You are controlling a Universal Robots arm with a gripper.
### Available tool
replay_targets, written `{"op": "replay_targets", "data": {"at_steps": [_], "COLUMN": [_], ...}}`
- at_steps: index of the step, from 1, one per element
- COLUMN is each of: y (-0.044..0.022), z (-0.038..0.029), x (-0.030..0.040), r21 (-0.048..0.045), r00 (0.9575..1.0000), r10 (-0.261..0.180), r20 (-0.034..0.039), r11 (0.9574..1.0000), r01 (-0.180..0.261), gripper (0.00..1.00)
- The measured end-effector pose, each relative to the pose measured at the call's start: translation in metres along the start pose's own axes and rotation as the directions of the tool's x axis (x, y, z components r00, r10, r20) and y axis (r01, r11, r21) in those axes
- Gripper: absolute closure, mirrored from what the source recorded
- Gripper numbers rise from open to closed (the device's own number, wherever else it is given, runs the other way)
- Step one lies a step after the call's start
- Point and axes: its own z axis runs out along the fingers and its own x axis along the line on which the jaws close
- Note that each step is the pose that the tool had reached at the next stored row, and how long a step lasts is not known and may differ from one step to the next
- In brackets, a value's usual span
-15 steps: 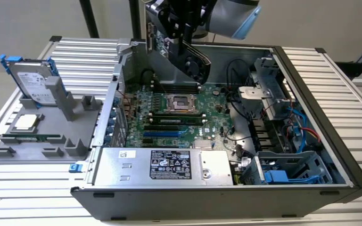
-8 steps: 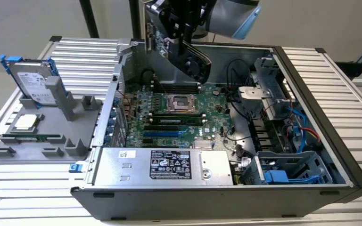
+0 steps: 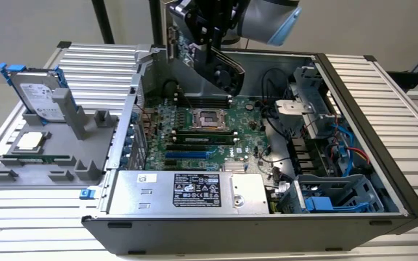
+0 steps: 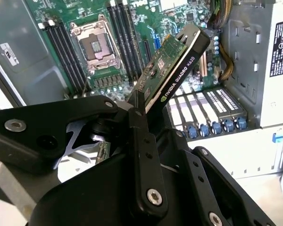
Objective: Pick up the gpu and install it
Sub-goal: 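Insert the gpu into the slot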
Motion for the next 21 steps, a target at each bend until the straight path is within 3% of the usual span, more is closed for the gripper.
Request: {"op": "replay_targets", "data": {"at_steps": [21], "y": [0.0000], "z": [-0.0002], "x": [0.0000], "r21": [-0.0017], "r00": [0.9965], "r10": [-0.084], "r20": [-0.0038], "r11": [0.9965], "r01": [0.084], "gripper": [1.00]}}
